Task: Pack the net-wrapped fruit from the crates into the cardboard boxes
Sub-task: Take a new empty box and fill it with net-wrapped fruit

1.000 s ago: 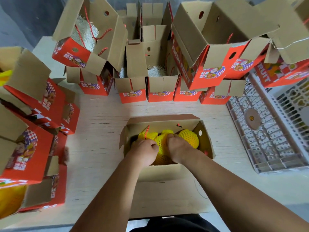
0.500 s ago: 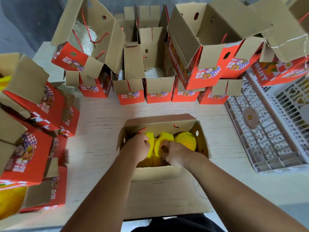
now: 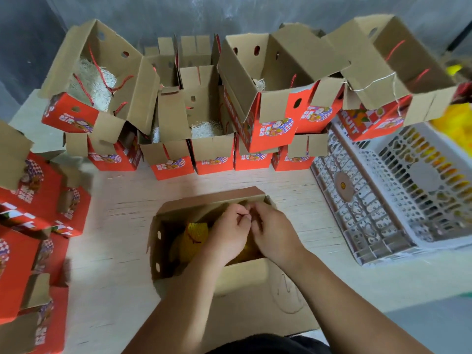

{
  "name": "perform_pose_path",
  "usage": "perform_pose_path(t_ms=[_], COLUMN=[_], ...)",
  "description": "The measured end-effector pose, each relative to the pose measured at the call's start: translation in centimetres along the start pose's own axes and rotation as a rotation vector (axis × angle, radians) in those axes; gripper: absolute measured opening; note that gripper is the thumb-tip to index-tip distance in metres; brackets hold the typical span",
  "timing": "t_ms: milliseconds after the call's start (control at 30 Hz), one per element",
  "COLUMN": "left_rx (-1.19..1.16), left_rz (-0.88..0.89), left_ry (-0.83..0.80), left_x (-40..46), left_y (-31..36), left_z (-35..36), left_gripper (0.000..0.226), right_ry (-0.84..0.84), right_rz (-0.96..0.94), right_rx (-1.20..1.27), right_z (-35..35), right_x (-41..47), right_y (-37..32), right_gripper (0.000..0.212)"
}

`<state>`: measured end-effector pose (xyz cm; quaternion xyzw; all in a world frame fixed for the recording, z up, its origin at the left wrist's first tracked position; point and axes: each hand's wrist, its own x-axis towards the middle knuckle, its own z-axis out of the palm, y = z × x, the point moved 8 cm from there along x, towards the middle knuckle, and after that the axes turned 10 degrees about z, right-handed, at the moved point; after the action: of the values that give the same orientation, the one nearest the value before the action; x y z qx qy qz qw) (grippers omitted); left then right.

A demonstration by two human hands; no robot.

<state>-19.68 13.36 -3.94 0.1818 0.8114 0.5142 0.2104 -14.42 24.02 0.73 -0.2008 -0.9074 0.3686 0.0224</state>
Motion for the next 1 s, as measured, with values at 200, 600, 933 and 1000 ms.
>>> perform_pose_path(t_ms=[200,600,933,1000], left_rx=[-0.174,-0.039,0.015,0.072], left_rz=[0.173,0.393,0.438,0.498], left_ry=[0.020,-0.210,-0.398,-0.434], left_x=[3.1,10.1,13.6,14.9], left_y=[9.8,25.0,32.6,34.8], left_z=[9.7,39.5,55.1,57.4], left_gripper=[0.018,0.033,0.025,0.027], right_ry=[0.281,0.554,0.668,0.625], right_rz=[0.063,0.198,0.657,0.737], right_rx=[0.189,0.251,-0.237,-0.313], right_z=[-11.6,-34.1,-53.6,-55.5], right_x=[0.3,0.3,2.6,3.5], right_y=[7.6,33.0,55.6,58.3], right_gripper=[0.027,0.019,0.061,0.074])
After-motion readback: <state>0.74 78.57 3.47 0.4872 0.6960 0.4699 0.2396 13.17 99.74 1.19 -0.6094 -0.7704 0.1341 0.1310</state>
